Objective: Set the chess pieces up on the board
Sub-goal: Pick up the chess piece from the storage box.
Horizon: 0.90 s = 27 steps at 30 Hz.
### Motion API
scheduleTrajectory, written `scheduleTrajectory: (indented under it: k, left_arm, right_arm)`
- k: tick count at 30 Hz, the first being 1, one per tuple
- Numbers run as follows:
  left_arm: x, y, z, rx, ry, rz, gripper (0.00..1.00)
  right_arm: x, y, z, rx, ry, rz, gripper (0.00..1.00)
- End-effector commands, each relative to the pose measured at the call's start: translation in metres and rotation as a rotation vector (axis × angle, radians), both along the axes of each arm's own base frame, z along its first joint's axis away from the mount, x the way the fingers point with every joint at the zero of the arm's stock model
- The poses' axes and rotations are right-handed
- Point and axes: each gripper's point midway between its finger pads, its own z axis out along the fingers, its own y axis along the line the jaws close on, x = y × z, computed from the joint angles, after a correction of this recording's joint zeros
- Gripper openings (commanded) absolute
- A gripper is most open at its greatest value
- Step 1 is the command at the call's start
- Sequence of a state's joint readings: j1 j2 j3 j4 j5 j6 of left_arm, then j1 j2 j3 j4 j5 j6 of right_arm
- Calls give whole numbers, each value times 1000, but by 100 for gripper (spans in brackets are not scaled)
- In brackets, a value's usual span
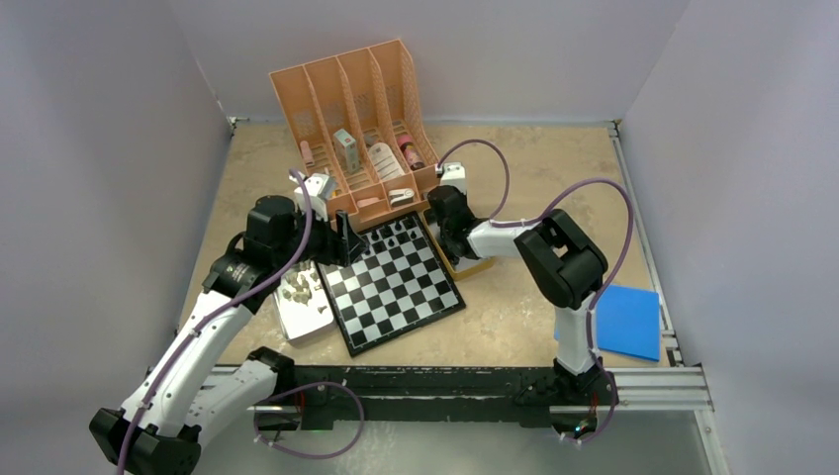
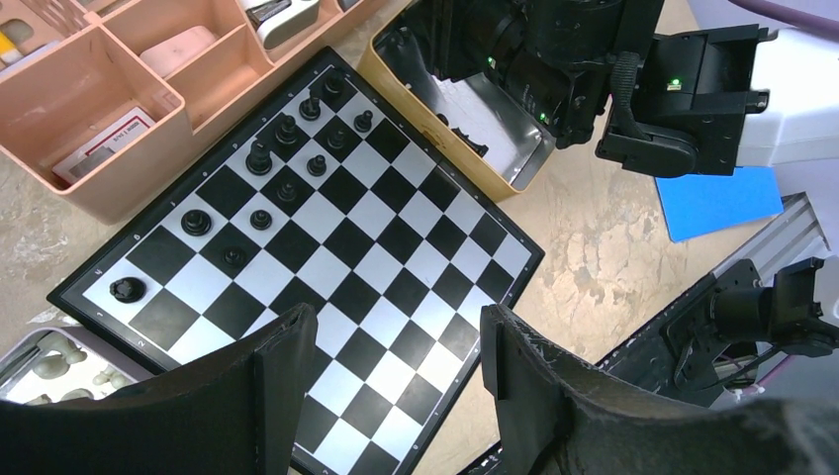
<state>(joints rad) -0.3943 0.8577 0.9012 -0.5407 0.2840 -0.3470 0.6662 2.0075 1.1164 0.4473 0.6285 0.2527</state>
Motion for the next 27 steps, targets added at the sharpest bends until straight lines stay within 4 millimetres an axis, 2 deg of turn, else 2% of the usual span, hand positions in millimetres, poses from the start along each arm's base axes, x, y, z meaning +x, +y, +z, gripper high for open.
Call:
scheduleTrajectory:
  k: [1,11,19,21,27]
  left_arm:
    - [4,-2,5,-6,-30,-5,62]
    - [3,-4,5,-14,-29,-14,61]
    - [3,-6,5,-23,-25,-25,61]
    - [2,-6,5,-23,-26,-25,61]
    - [2,-5,3,-16,-21,-20,61]
  right_arm:
    - [7,4,14,31,-26,-2,24]
    - [-26,-9,34,108,38,-28,23]
    - [-34,5,62,227,24,28,25]
    - [-30,8,62,224,11,43,26]
    - [-21,9,44,172,50,16,26]
